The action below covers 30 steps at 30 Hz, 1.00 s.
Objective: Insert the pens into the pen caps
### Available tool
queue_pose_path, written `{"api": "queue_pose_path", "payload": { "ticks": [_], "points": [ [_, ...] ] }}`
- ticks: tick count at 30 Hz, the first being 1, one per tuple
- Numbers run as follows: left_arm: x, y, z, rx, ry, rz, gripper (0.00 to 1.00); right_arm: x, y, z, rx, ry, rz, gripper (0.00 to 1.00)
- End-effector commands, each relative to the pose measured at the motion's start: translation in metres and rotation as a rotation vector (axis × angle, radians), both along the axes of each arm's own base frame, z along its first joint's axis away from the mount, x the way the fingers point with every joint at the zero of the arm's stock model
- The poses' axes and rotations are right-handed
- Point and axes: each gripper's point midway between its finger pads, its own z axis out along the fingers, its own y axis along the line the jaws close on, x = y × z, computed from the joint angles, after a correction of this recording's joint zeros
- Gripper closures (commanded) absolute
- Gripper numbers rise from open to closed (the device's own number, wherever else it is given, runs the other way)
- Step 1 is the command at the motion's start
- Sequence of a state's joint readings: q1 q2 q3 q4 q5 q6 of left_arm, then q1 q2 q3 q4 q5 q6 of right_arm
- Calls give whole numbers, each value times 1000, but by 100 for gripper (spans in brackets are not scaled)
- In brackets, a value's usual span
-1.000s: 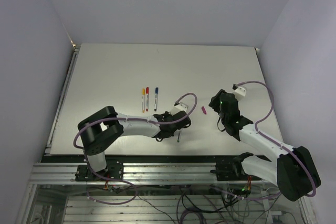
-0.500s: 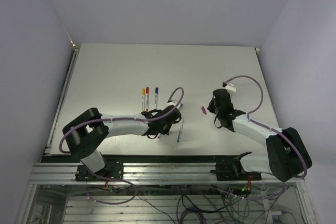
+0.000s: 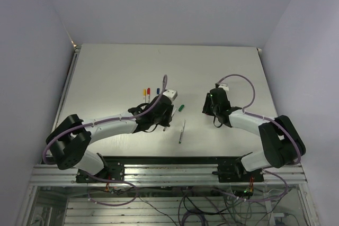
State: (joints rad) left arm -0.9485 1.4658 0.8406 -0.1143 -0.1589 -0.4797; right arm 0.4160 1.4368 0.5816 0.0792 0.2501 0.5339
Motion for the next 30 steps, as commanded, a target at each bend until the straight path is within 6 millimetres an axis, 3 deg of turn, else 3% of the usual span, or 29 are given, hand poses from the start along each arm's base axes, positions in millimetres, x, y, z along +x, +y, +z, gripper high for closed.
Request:
{"api": "queue_pose_path", "payload": {
  "ticks": [1, 11, 30],
  "points": [
    [-2, -12, 16, -150, 23, -42, 93, 7, 6, 2, 4, 10, 23, 55],
    [3, -9, 21, -208, 30, -28, 93, 3, 4, -15, -16, 93, 2, 57],
    [10, 2, 21, -255, 48, 3, 93, -49, -1, -64, -115, 348, -20, 66]
  ]
}}
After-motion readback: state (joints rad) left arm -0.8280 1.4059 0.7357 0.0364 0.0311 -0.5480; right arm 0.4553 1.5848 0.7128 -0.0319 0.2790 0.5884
